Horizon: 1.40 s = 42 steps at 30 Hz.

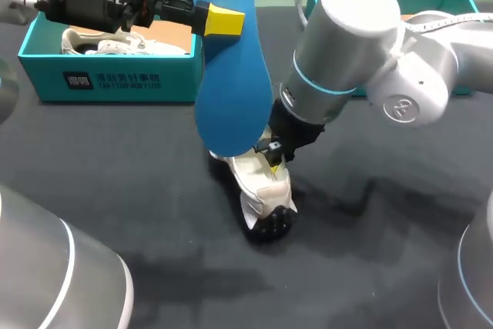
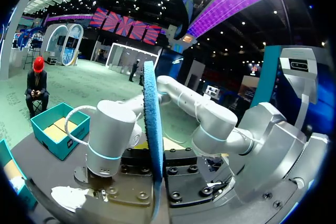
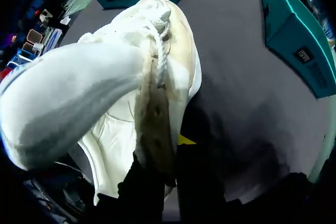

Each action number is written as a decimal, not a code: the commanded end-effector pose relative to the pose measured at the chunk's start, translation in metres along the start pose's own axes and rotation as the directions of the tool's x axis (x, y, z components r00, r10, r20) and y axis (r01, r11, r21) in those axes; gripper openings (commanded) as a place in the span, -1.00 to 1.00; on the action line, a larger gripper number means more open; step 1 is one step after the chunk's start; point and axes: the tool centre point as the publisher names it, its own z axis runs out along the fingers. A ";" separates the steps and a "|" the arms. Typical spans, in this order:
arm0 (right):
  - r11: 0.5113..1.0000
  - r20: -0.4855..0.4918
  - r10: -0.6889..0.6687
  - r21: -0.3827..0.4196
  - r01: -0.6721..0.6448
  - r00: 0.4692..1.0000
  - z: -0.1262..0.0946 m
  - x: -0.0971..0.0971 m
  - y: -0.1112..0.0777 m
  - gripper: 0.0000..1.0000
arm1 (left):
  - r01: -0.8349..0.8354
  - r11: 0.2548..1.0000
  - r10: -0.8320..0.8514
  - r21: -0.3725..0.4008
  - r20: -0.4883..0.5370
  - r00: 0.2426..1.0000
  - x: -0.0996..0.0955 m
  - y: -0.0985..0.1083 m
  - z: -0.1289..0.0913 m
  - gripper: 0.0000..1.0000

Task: Take the shoe out of the shoebox, open the shoe tongue, remove and reinsert the insole, then place the shoe into the shoebox

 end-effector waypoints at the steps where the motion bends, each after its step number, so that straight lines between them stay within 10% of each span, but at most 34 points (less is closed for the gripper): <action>1: 0.995 0.020 0.061 -0.081 -0.059 0.998 -0.002 0.005 -0.015 -1.00 | 0.000 1.000 0.000 -0.002 -0.001 1.000 -0.001 -0.001 0.002 -1.00; 42: 0.982 -0.069 0.183 -0.036 -0.186 0.981 0.047 -0.013 -0.046 -1.00 | 0.000 1.000 0.000 -0.002 -0.001 1.000 -0.001 -0.001 0.002 -1.00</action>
